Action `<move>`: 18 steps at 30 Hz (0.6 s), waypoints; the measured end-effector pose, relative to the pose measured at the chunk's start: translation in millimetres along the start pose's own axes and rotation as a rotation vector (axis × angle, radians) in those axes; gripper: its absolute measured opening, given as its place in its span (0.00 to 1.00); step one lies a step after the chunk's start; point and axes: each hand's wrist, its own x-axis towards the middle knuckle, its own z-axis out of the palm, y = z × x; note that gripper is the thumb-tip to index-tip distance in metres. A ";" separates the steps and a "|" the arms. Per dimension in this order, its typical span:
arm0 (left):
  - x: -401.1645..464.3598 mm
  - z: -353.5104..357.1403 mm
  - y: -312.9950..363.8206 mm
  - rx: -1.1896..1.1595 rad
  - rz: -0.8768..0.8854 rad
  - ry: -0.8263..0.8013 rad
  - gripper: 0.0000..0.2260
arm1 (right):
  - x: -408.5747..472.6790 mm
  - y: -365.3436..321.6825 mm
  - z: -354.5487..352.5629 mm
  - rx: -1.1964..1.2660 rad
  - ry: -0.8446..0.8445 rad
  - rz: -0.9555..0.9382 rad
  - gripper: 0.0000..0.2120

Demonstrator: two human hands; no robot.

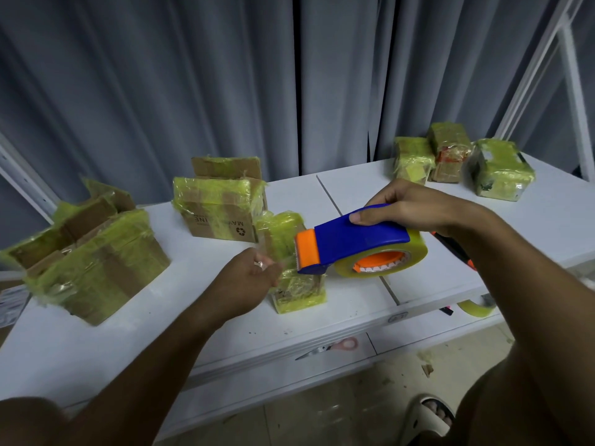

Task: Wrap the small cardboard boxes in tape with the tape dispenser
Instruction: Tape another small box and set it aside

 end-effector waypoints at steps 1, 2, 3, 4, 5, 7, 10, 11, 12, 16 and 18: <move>2.0 0.8 -3.0 0.002 0.001 0.005 0.10 | 0.9 -1.2 1.3 -0.009 0.002 -0.002 0.27; 4.0 1.6 -6.0 0.019 0.004 0.012 0.12 | 1.9 -2.2 2.2 -0.015 0.005 -0.006 0.26; 5.6 2.3 -8.7 0.042 0.006 0.023 0.12 | 2.6 -2.6 3.2 -0.019 0.010 -0.011 0.26; 6.9 2.7 -11.1 0.067 0.010 0.036 0.12 | 3.6 -2.8 4.2 -0.023 0.017 -0.017 0.26; 8.1 2.6 -13.0 0.088 0.013 0.048 0.12 | 4.8 -3.0 5.3 -0.029 0.022 -0.023 0.24; 9.5 1.2 -15.0 0.118 0.019 0.074 0.12 | 7.2 -4.5 7.7 -0.041 0.031 -0.031 0.21; 11.3 0.5 -17.9 0.155 0.024 0.104 0.13 | 11.0 -6.7 10.6 -0.055 0.039 -0.032 0.18; 11.8 1.0 -18.8 0.162 0.018 0.101 0.13 | 12.0 -7.5 12.0 -0.062 0.037 -0.029 0.18; 11.9 1.7 -19.3 0.162 0.009 0.094 0.12 | 12.9 -8.5 13.6 -0.072 0.033 -0.025 0.17; 12.7 4.0 -19.7 0.153 -0.015 0.067 0.14 | 15.2 -9.8 17.6 -0.088 0.032 -0.001 0.15; 13.5 3.5 -20.9 0.168 -0.013 0.059 0.16 | 15.3 -10.2 17.6 -0.089 0.035 0.006 0.15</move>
